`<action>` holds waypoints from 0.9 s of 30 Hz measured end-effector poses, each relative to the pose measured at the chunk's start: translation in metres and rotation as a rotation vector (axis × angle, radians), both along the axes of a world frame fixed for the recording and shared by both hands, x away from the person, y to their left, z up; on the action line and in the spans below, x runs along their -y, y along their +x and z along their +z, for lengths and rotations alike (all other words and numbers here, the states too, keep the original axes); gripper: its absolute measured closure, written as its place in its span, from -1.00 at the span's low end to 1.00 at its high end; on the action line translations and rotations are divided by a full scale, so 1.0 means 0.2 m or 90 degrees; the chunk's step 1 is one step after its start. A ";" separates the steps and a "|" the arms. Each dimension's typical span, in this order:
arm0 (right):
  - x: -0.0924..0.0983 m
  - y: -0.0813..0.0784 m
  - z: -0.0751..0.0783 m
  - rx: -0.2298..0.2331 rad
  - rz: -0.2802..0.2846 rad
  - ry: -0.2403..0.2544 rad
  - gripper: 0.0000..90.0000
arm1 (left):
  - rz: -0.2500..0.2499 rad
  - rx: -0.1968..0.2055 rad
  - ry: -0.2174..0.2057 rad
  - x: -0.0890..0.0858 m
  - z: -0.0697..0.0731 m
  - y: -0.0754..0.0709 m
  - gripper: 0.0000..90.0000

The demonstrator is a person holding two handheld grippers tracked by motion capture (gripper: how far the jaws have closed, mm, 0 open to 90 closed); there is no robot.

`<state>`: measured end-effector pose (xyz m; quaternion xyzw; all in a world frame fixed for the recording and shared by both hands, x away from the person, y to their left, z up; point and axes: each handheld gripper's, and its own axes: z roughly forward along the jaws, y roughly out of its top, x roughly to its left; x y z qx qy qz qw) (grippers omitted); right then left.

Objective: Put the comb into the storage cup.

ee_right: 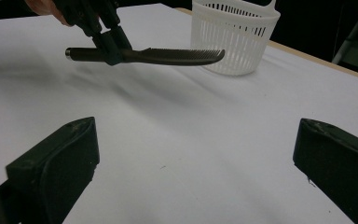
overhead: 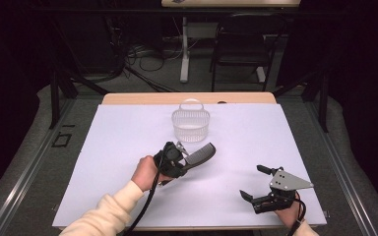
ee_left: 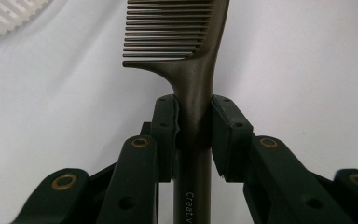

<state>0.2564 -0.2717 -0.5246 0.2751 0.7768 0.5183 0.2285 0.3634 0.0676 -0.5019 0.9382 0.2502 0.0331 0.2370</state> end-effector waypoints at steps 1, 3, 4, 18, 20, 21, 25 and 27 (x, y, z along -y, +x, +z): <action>0.00 0.00 0.00 0.000 0.000 0.002 -1.00 | 0.001 0.004 -0.008 -0.01 0.00 0.00 0.61; 0.00 0.00 0.00 0.001 0.000 0.000 -1.00 | 0.004 0.009 -0.017 -0.02 0.00 -0.01 0.61; 0.00 0.00 0.00 0.001 0.000 0.000 -1.00 | 0.008 0.014 -0.025 -0.03 0.00 -0.01 0.61; 0.00 0.00 0.00 -0.003 -0.001 0.001 -1.00 | 0.038 0.057 -0.114 -0.13 0.02 -0.05 0.61; -0.01 0.01 0.00 -0.003 -0.001 0.000 -1.00 | 0.044 0.062 -0.123 -0.14 0.01 -0.05 0.61; -0.01 0.01 0.00 -0.003 0.000 -0.001 -1.00 | 0.046 0.065 -0.127 -0.15 0.01 -0.06 0.61; -0.01 0.01 0.00 -0.002 -0.001 -0.001 -1.00 | 0.057 0.084 -0.144 -0.17 0.02 -0.07 0.61; -0.01 0.00 0.00 -0.003 -0.001 0.000 -1.00 | 0.061 0.092 -0.154 -0.18 0.03 -0.08 0.61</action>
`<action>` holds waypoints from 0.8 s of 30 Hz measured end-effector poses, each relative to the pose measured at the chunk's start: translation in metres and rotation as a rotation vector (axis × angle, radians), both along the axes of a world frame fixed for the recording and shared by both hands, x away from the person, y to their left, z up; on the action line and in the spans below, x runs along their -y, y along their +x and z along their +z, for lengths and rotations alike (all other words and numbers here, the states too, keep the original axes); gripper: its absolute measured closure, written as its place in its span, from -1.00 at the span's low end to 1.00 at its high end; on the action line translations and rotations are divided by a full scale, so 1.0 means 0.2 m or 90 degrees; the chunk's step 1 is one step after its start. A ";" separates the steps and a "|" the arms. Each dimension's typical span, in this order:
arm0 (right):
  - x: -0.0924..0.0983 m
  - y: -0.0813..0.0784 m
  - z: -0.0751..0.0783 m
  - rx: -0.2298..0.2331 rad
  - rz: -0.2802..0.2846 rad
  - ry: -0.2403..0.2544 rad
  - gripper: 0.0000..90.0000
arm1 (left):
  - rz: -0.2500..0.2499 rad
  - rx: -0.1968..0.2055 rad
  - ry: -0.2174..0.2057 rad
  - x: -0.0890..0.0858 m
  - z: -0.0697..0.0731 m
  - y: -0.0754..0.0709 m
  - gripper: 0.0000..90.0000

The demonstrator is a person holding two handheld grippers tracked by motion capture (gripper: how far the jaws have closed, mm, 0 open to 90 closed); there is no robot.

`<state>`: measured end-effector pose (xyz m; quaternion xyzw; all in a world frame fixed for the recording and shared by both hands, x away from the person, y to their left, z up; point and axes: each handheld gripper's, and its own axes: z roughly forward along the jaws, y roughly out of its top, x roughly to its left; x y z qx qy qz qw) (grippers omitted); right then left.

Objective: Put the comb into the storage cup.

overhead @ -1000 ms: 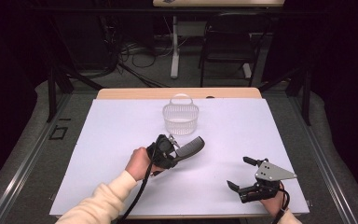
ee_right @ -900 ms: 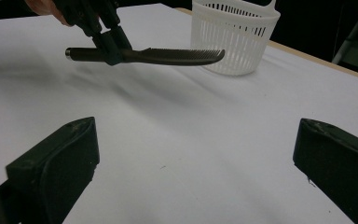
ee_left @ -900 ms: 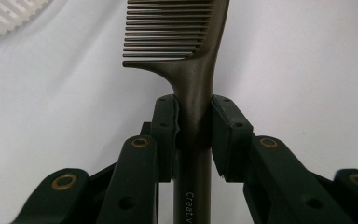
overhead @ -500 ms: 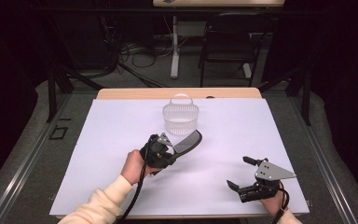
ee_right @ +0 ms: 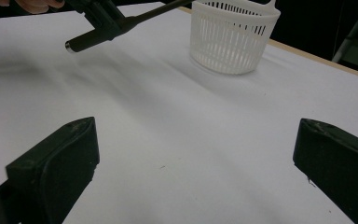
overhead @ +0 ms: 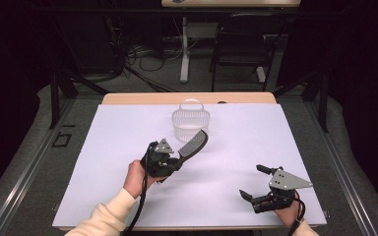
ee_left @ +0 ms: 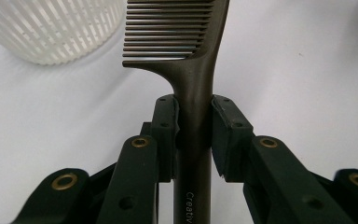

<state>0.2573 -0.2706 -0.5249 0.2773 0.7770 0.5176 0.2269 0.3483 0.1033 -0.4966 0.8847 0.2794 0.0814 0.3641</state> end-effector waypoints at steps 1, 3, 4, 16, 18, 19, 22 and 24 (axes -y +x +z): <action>0.00 0.00 0.00 0.000 0.000 0.001 -1.00 | 0.004 0.005 -0.004 -0.01 0.00 0.00 0.61; 0.00 0.00 0.00 0.000 0.000 0.000 -1.00 | 0.007 0.013 -0.013 -0.02 0.00 -0.01 0.61; 0.00 0.00 0.00 0.000 0.000 0.000 -1.00 | 0.012 0.014 -0.017 -0.02 0.00 -0.01 0.61; 0.00 0.00 0.00 0.000 0.000 0.000 -1.00 | 0.041 0.038 -0.043 -0.10 -0.01 -0.03 0.61; 0.00 0.00 0.00 0.000 0.000 0.001 -1.00 | 0.043 0.042 -0.050 -0.11 -0.01 -0.04 0.61; 0.00 0.00 0.00 0.000 -0.001 0.000 -1.00 | 0.046 0.046 -0.052 -0.12 -0.01 -0.04 0.61; 0.00 0.00 0.00 0.000 0.000 -0.001 -1.00 | 0.048 0.056 -0.057 -0.13 0.00 -0.04 0.61; 0.00 0.00 0.00 0.001 0.001 -0.001 -1.00 | 0.049 0.061 -0.061 -0.14 0.00 -0.04 0.61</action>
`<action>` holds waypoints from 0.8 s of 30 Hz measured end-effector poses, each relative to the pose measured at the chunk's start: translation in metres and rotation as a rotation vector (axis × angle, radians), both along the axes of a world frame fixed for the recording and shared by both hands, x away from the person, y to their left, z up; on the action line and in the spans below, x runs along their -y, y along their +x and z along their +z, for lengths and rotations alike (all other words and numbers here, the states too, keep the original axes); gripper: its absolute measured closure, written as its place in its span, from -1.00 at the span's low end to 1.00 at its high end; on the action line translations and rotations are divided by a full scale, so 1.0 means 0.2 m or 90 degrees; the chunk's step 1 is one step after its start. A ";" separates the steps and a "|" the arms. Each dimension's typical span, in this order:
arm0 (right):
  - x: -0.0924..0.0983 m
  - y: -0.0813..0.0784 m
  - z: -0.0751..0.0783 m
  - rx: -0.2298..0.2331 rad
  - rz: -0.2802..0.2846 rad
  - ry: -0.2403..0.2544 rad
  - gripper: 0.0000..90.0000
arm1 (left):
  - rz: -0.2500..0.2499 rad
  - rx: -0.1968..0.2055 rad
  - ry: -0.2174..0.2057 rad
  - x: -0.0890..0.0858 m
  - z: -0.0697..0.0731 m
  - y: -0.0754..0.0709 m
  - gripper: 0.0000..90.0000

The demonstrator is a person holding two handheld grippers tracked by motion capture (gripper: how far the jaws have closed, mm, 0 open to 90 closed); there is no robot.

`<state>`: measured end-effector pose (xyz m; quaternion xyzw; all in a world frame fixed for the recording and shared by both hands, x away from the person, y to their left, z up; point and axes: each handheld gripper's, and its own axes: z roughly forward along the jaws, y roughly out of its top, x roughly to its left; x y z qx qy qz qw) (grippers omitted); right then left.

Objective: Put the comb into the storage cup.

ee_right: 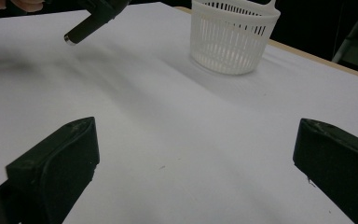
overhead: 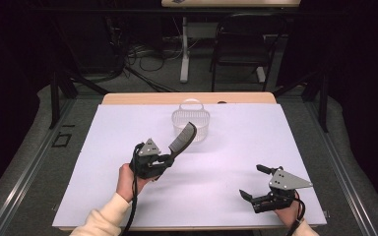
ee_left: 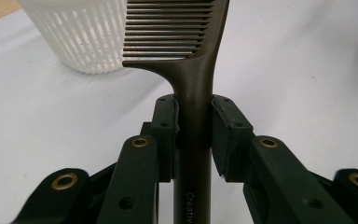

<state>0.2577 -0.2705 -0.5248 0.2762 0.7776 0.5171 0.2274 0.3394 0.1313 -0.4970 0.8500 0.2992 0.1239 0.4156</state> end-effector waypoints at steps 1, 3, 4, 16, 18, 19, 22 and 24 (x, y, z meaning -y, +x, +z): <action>0.00 0.00 0.00 0.000 0.000 0.000 -1.00 | 0.004 0.004 -0.006 0.00 0.00 0.00 0.61; 0.00 0.00 0.00 -0.001 0.000 -0.001 -1.00 | 0.004 0.006 -0.009 -0.01 0.00 0.00 0.61; 0.00 0.00 0.00 -0.001 0.000 -0.001 -1.00 | 0.007 0.010 -0.009 -0.01 0.00 0.00 0.61; 0.00 0.00 0.00 -0.004 0.000 -0.002 -1.00 | 0.024 0.042 -0.027 -0.06 0.01 0.01 0.61; 0.00 0.00 0.00 -0.008 0.000 -0.001 -1.00 | 0.024 0.046 -0.030 -0.07 0.01 0.01 0.61; 0.00 0.00 0.00 -0.010 0.000 -0.001 -1.00 | 0.027 0.049 -0.029 -0.07 0.01 0.01 0.61; 0.00 0.00 0.00 -0.011 0.000 -0.001 -1.00 | 0.031 0.054 -0.031 -0.08 0.02 0.02 0.61; 0.00 0.00 0.00 -0.011 0.000 -0.001 -1.00 | 0.033 0.055 -0.034 -0.09 0.02 0.03 0.61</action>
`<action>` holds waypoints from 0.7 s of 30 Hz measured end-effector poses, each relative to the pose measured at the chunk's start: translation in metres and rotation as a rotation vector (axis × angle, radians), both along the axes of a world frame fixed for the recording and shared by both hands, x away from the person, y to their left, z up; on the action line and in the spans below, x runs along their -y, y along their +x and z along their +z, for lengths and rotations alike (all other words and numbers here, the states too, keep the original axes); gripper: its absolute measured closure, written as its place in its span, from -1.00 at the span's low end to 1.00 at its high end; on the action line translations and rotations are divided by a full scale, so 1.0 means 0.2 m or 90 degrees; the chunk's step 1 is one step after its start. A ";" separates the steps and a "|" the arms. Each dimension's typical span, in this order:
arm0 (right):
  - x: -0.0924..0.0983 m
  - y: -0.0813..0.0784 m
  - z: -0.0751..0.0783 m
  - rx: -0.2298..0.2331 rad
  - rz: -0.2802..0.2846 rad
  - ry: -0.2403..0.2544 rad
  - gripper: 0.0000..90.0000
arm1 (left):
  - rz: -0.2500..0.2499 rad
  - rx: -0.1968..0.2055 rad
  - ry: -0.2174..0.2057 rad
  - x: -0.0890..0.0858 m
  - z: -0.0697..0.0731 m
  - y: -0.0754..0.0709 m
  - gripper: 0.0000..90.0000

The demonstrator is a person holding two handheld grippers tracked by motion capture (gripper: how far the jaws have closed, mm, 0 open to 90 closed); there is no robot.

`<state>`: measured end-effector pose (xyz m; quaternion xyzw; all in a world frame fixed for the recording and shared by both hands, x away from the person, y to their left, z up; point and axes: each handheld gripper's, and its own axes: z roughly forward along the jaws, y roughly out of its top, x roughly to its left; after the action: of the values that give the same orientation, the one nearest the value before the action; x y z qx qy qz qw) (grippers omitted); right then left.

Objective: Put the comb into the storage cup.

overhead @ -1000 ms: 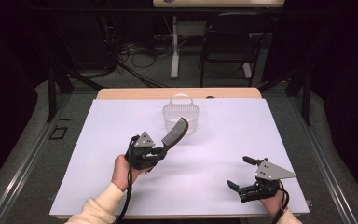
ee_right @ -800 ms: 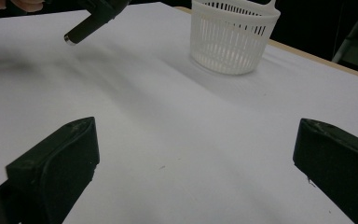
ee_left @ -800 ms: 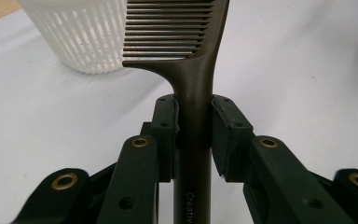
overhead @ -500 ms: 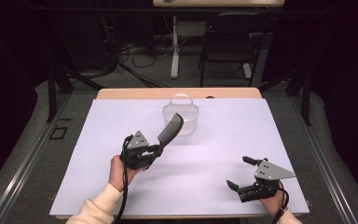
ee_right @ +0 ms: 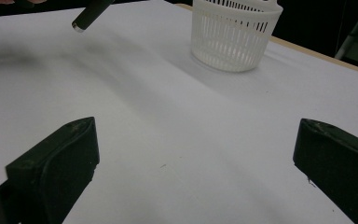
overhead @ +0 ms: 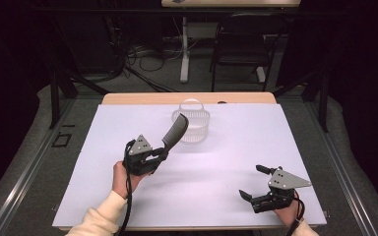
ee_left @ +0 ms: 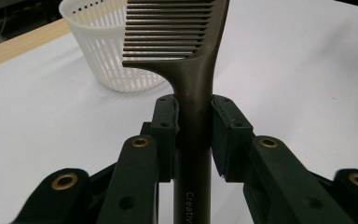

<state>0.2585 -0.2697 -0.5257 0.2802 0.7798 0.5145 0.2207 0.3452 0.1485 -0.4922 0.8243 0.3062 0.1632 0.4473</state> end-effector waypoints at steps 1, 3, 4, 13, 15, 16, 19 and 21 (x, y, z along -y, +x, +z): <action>0.00 0.00 0.00 0.000 0.000 0.000 -1.00 | 0.003 0.003 -0.001 0.00 0.00 0.00 0.61; 0.00 0.00 0.00 -0.001 0.001 0.000 -1.00 | 0.005 0.007 -0.001 0.00 0.01 0.01 0.61; 0.00 0.00 0.00 -0.001 0.001 -0.001 -1.00 | 0.005 0.009 0.000 0.00 0.01 0.01 0.61; 0.00 0.00 0.00 0.000 0.001 -0.001 -1.00 | 0.009 0.013 0.003 0.00 0.03 0.05 0.61; 0.00 0.00 0.00 0.000 0.001 -0.001 -1.00 | 0.010 0.016 0.005 0.00 0.03 0.06 0.61; 0.00 0.00 0.00 0.000 0.001 -0.001 -1.00 | 0.008 0.018 0.006 0.00 0.03 0.06 0.61; 0.00 0.00 0.00 0.000 0.001 -0.002 -1.00 | 0.009 0.021 0.001 0.00 0.04 0.07 0.61; 0.00 0.00 0.00 0.000 0.001 -0.001 -1.00 | 0.009 0.021 0.004 0.01 0.04 0.08 0.61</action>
<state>0.2588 -0.2698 -0.5259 0.2793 0.7805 0.5139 0.2208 0.3606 0.1474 -0.4843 0.8209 0.3037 0.1811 0.4484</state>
